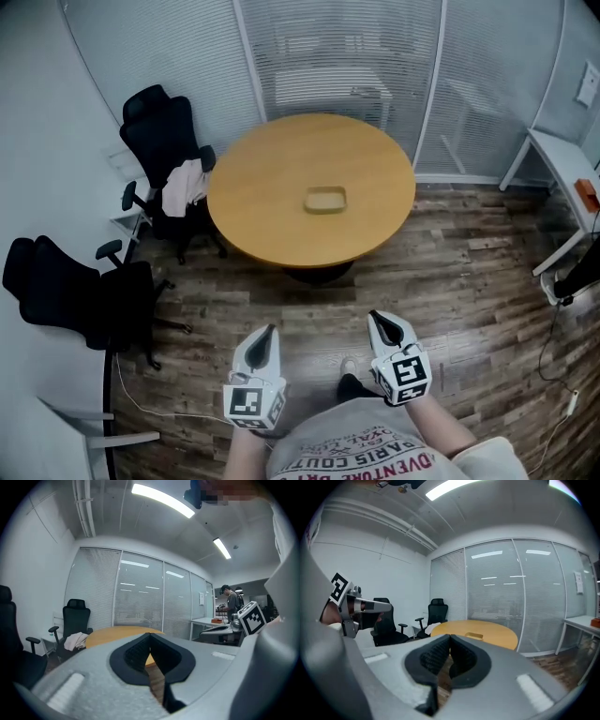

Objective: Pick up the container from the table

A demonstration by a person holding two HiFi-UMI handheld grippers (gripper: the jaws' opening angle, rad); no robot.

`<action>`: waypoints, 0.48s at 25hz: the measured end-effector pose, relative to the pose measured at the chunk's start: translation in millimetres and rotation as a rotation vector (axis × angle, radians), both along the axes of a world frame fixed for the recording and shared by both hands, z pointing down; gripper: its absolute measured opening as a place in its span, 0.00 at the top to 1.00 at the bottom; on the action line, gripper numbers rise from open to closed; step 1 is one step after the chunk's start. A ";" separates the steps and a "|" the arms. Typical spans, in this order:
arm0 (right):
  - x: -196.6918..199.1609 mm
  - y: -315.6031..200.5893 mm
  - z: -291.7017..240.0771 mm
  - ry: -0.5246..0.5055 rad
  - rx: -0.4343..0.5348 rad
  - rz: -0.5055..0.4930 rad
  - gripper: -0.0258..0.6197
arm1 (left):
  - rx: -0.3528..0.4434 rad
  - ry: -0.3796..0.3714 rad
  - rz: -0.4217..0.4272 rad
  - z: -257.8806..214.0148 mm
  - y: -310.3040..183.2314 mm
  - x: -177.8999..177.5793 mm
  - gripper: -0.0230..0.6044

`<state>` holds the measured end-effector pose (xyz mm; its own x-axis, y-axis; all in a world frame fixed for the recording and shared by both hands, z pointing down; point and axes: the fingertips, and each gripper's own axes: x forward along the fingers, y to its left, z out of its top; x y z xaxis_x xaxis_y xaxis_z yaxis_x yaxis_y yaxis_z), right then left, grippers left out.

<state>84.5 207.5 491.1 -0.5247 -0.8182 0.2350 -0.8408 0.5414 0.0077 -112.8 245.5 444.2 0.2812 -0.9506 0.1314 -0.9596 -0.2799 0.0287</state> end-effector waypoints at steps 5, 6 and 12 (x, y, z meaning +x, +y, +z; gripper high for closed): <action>24.2 -97.4 -6.9 0.006 -0.002 -0.003 0.96 | 0.008 -0.002 -0.013 -13.0 -96.3 19.9 0.95; 28.3 -115.8 -6.5 0.004 -0.007 -0.001 0.96 | 0.010 -0.007 -0.014 -14.0 -113.1 22.9 0.95; 31.7 -196.6 -5.2 -0.002 -0.024 -0.030 0.96 | 0.008 -0.028 -0.046 -15.7 -188.1 27.9 0.95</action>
